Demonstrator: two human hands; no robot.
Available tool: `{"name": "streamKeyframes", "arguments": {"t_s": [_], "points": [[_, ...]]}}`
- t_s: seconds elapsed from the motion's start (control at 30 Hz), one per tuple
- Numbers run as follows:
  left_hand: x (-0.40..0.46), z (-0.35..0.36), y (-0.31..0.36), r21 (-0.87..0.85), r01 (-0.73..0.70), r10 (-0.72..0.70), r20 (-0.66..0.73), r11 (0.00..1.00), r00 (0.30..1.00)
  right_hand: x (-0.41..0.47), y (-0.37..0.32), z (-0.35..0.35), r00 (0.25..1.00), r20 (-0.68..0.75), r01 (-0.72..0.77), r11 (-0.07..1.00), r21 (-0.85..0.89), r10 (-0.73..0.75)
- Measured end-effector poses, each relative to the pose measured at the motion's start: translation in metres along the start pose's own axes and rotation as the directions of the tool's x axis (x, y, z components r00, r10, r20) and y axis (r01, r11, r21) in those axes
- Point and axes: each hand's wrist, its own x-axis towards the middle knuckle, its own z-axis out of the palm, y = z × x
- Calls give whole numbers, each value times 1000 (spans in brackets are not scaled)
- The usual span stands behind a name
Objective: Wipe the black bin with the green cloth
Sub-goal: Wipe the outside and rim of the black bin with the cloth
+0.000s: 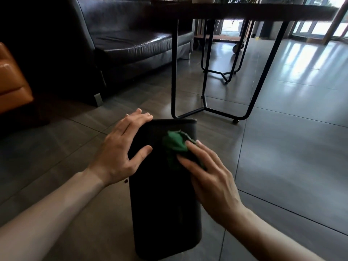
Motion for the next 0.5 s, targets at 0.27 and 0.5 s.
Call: {"name": "streamKeyframes", "arguments": {"t_s": [0.27, 0.5], "points": [[-2, -1, -4, 2, -9, 9, 5, 1000, 1000, -80, -36, 19, 843, 233, 514, 854, -81, -485], [-3, -2, -2, -13, 10, -10, -1, 1000, 1000, -5, 2, 2, 1000, -4, 8, 1000, 4, -7]]}}
